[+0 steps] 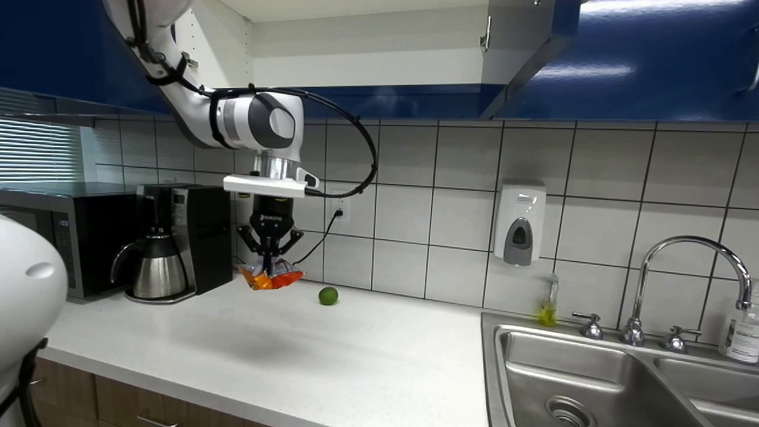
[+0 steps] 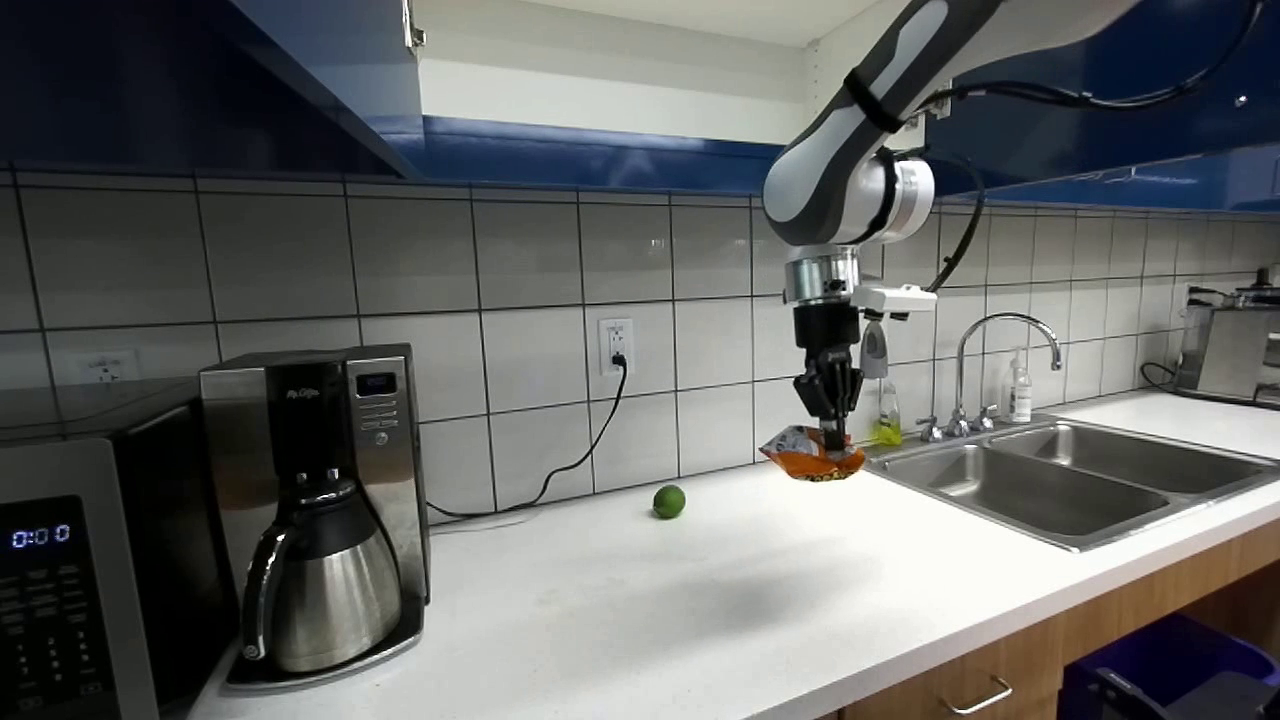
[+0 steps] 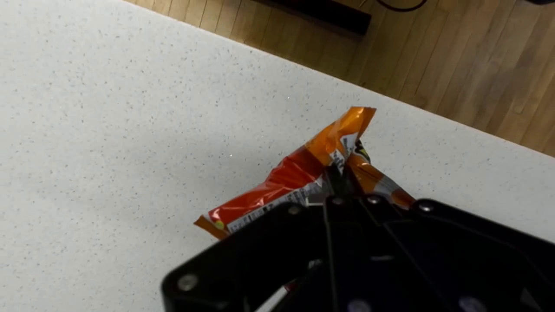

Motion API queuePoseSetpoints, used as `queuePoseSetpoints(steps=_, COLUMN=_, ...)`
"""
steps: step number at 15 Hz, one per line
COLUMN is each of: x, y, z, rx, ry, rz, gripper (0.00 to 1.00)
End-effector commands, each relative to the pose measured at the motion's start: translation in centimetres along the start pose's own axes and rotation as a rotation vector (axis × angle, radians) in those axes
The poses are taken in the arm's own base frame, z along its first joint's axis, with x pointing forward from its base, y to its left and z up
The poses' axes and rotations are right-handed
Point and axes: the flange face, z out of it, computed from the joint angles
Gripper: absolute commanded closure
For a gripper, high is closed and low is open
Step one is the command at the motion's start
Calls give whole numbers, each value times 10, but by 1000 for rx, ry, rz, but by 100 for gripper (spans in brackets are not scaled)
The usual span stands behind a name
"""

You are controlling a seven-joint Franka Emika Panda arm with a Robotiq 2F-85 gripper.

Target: Put the orange packet in the upper cabinet.

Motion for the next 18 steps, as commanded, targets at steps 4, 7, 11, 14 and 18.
queuePoseSetpoints(steps=4, x=-41, y=-25, z=-51, rx=-6, ry=2, rz=0, gripper=100)
queuePoseSetpoints(steps=7, x=-50, y=-32, z=-81, rx=-20, ry=21, rz=4, gripper=100)
queuePoseSetpoints(steps=11, x=-62, y=-38, z=-124, rx=-38, ry=36, rz=9, gripper=100)
queuePoseSetpoints(steps=14, x=-67, y=-48, z=-159, rx=-42, ry=54, rz=-3, gripper=100)
queuePoseSetpoints(steps=18, x=-72, y=-61, z=-207, rx=-75, ry=66, rz=-16, gripper=100)
